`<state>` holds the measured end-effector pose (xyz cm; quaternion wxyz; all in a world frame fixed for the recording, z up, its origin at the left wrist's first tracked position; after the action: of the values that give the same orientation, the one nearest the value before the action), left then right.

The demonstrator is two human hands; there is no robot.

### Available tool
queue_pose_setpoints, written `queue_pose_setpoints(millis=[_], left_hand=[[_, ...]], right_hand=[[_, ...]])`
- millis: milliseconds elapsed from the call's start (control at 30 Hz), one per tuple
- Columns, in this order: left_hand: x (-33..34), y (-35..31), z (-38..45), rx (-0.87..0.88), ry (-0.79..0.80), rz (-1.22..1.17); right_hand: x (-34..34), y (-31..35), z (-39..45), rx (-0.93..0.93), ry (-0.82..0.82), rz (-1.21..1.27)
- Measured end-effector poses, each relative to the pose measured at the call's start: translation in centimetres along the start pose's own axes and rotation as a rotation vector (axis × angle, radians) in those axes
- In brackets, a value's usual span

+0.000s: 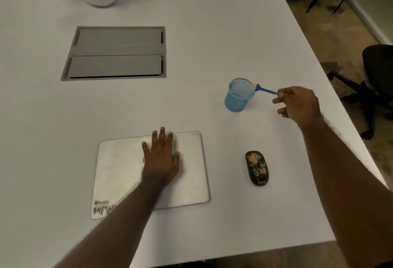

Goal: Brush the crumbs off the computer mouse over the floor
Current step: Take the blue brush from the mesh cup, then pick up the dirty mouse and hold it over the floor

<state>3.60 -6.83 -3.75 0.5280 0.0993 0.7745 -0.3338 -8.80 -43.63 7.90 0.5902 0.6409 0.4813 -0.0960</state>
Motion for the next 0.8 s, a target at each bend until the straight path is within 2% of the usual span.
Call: queue_pose_setpoints(millis=[100, 233, 333, 500, 700, 800], left_hand=[[-0.4, -4.2, -0.4, 0.088, -0.042, -0.272], [0.8, -10.6, -1.1, 0.114, -0.012, -0.550], [3.2, -14.6, -1.6, -0.018, 0.145, -0.736], [7.9, -17.9, -2.4, -0.304, 0.399, -0.874], [9.8, -18.7, -2.4, -0.470, 0.404, -1.011], [10.5, -18.9, -2.2, -0.474, 0.402, -1.087]], right_hand=[[-0.3, -5.0, -3.8, 0.093, 0.119, 0.185], [0.9, -11.8, -8.5, 0.160, 0.127, 0.177], [2.8, -15.4, -10.7, 0.235, 0.102, 0.227], [5.6, -17.1, -12.1, 0.274, 0.072, 0.366], [6.8, -17.2, -11.7, 0.284, 0.098, 0.443], [7.0, -17.1, -11.7, 0.292, 0.112, 0.435]])
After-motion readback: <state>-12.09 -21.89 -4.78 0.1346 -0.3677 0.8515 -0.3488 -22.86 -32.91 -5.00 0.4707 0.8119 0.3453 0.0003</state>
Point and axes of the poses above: each hand's wrist, its own z-axis towards the middle knuckle, its own x-axis out of the palm, y = z × x, the point moved 6 cm from there along z, towards the middle knuckle, and after that the axes turned 10 degrees about -z, right-handed, at the moved point
